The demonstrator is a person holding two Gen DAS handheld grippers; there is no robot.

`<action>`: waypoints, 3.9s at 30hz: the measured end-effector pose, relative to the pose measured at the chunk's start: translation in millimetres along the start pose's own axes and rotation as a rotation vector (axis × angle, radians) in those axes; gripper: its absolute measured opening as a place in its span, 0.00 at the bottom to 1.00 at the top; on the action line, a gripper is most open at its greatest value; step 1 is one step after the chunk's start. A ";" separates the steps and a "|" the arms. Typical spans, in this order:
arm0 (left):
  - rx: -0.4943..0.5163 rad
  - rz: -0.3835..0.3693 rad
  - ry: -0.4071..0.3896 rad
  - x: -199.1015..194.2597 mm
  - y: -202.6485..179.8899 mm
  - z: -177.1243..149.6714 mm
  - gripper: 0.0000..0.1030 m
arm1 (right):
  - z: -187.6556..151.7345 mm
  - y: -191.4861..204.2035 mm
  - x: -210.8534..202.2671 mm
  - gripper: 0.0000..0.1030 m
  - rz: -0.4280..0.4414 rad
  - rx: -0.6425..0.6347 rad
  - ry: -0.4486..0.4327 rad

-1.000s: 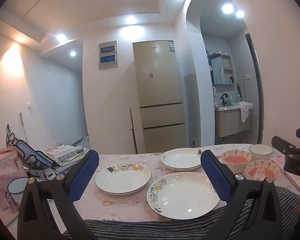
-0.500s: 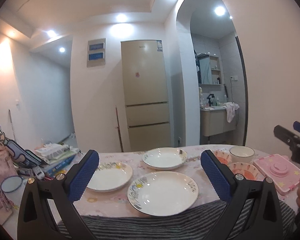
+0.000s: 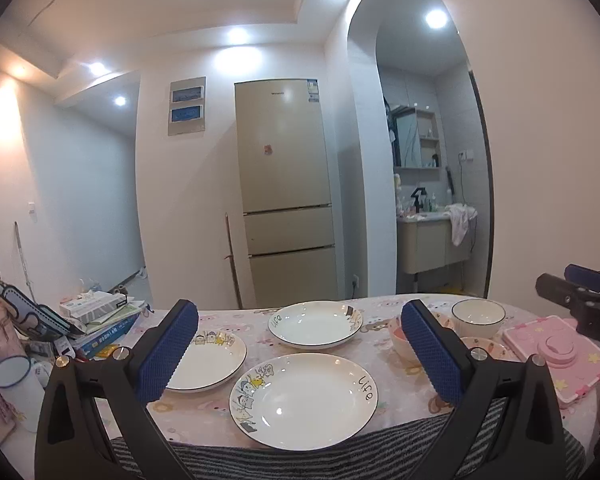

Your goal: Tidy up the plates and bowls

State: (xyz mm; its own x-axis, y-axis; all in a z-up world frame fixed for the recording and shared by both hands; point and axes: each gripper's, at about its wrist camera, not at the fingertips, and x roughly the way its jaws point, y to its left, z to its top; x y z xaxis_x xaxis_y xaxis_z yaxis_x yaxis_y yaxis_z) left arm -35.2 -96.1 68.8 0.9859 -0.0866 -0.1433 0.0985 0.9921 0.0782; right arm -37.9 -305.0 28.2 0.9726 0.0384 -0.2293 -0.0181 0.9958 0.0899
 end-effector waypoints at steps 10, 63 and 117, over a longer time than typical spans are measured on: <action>-0.023 -0.221 0.133 53.9 -41.9 29.9 0.86 | 13.4 -47.1 24.8 0.37 -0.044 0.137 0.059; -0.010 -0.546 1.103 258.3 -164.5 -113.1 0.17 | -78.2 -91.7 217.8 0.11 0.029 0.286 1.066; 0.009 -0.427 0.579 260.5 -101.0 56.9 0.10 | 81.7 -55.7 218.8 0.08 0.075 0.407 0.415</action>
State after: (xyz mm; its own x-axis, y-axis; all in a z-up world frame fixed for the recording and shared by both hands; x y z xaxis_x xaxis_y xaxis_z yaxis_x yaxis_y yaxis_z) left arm 219.4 -224.1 79.7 0.6312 -0.4024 -0.6631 0.4630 0.8814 -0.0941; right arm 194.8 -358.8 52.2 0.7986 0.2190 -0.5607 0.0866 0.8800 0.4670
